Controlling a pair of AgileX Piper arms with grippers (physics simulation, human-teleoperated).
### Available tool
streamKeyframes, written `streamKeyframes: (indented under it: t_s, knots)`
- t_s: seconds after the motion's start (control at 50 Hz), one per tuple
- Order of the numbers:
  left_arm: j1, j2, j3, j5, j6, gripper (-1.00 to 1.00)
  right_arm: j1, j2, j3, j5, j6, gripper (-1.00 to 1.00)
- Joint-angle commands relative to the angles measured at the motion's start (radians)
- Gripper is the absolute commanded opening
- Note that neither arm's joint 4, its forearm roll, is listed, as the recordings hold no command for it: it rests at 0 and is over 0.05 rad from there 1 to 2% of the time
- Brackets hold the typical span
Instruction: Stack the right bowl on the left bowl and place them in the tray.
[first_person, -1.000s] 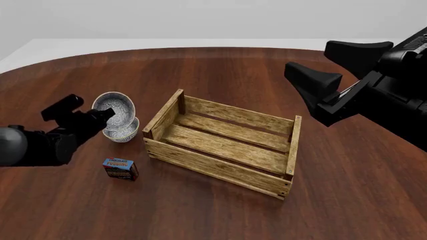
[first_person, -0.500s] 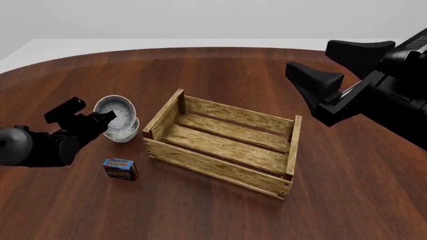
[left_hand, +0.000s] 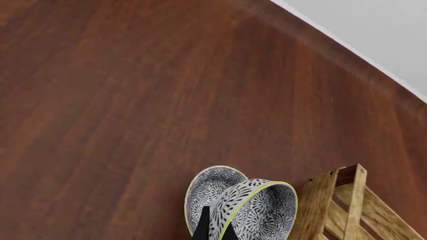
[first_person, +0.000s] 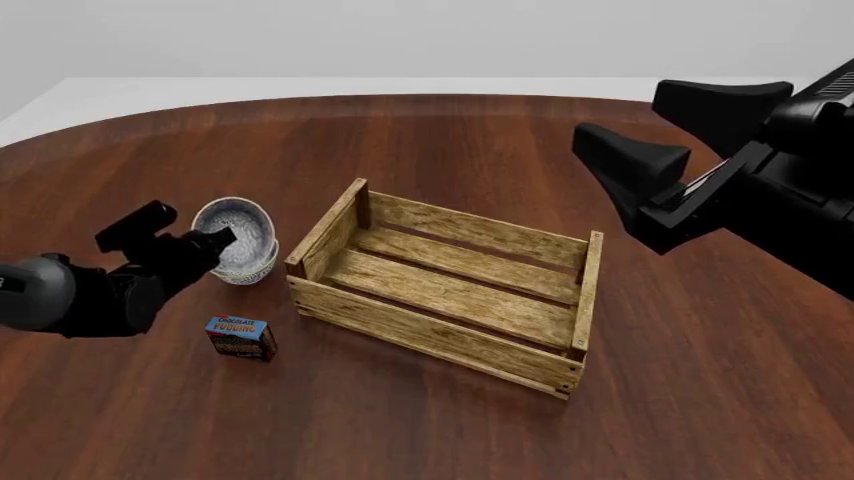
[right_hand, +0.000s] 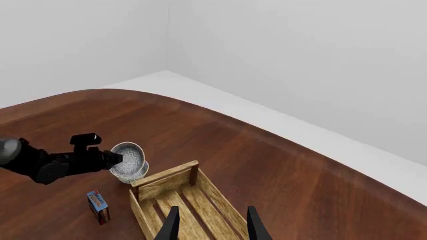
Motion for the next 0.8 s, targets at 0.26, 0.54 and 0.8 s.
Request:
streamKeyframes:
  t_s: [0.26, 0.54, 0.8]
  knots:
    - [-0.006, -0.082, -0.001, 0.053, 0.024, 1.0, 0.003, -0.003, 0.001, 0.002, -0.001, 1.0]
    - [0.001, -0.28, 0.016, 0.145, 0.036, 1.0, 0.003, 0.003, 0.001, -0.001, -0.003, 1.0]
    - [0.01, -0.287, -0.05, 0.259, 0.092, 1.0, 0.004, 0.02, 0.002, -0.007, -0.006, 1.0]
